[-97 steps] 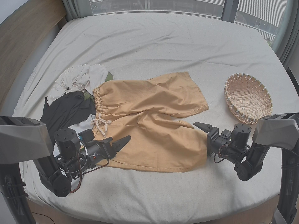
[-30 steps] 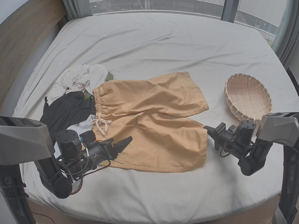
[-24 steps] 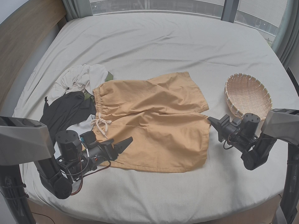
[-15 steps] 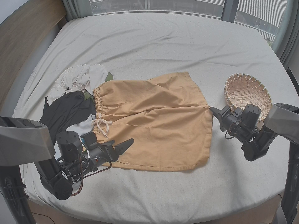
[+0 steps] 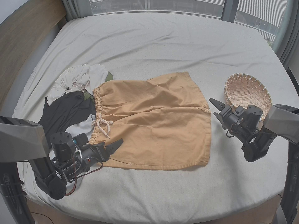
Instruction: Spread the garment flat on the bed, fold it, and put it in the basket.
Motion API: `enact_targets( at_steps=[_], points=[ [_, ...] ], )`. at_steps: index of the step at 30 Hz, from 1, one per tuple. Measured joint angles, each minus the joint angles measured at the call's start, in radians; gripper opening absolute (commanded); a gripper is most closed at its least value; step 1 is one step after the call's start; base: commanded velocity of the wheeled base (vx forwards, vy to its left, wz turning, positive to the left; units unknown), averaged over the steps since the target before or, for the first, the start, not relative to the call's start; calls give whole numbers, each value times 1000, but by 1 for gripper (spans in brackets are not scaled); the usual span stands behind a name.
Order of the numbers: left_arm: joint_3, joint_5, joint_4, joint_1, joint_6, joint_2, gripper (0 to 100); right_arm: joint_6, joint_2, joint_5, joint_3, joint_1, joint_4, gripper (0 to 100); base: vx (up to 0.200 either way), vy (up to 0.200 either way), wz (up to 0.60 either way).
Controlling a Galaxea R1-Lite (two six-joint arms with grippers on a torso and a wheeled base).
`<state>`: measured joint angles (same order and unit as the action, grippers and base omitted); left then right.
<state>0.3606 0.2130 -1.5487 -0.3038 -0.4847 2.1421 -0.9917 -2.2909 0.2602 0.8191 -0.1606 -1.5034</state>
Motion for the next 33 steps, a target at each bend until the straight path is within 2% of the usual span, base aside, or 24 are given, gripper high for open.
enact_targets(
  at_steps=[9,19,26,33],
  points=[
    [-87,1,0,103,0,-14,100,35,141,-1,-237,-73,-35,100,0,0,0],
    [-167,8,0,210,0,-35,100,43,216,-3,-305,-100,-38,100,0,0,0],
    [-181,50,1,209,-6,-30,100,43,222,-3,-316,-106,-38,100,0,0,0],
    [-135,52,1,190,-6,6,100,44,226,-3,-327,-108,-38,100,0,0,0]
  ],
)
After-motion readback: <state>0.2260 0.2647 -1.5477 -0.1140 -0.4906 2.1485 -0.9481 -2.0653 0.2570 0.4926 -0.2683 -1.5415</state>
